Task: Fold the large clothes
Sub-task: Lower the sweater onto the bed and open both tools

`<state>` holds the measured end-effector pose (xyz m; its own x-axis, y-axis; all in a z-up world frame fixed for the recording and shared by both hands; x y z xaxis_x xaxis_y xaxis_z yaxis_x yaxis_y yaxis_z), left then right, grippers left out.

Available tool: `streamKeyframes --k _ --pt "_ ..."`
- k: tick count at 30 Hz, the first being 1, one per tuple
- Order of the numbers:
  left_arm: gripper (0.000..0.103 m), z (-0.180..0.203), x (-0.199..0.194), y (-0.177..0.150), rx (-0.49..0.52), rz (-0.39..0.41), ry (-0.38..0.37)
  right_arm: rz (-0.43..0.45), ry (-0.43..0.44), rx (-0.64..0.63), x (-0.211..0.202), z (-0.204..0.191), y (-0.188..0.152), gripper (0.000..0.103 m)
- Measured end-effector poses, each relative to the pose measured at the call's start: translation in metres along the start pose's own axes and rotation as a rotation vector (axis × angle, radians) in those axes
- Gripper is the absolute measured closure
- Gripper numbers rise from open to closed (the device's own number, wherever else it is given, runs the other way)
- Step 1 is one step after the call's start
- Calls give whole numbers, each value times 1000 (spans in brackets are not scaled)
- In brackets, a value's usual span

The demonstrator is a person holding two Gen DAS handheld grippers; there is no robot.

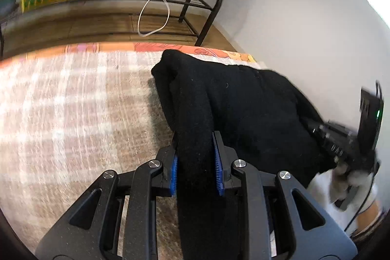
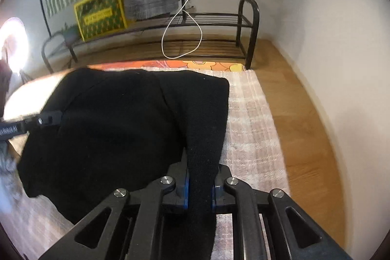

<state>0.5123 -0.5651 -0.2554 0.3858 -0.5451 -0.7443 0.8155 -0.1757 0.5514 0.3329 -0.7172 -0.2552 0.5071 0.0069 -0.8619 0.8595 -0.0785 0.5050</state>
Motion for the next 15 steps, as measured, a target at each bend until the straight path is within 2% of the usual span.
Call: streamKeyframes --k 2,5,7,10,13,15 --pt "79 2 2 0 11 3 16 -1 -14 6 4 2 -1 90" --pt "78 0 -2 0 -18 -2 -1 -7 -43 -2 5 -1 -3 80" --pt "78 0 -12 0 -15 5 5 3 -59 1 -1 -2 -1 70" --pt "78 5 -28 0 15 25 24 45 -40 40 -20 -3 -2 58" --pt "78 8 -46 0 29 45 16 121 -38 35 -42 -12 -10 58" --pt "78 10 -58 -4 30 51 6 121 -9 3 -46 -24 -17 58"
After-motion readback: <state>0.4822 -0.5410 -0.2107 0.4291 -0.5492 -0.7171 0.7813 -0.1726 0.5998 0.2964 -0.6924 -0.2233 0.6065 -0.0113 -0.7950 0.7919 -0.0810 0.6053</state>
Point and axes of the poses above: each gripper's, at about its wrist camera, not at the fingertips, and x roughly the way its jaws point, z to its right, y to its top, the point moved 3 cm from there along x, roughly the way its jaws point
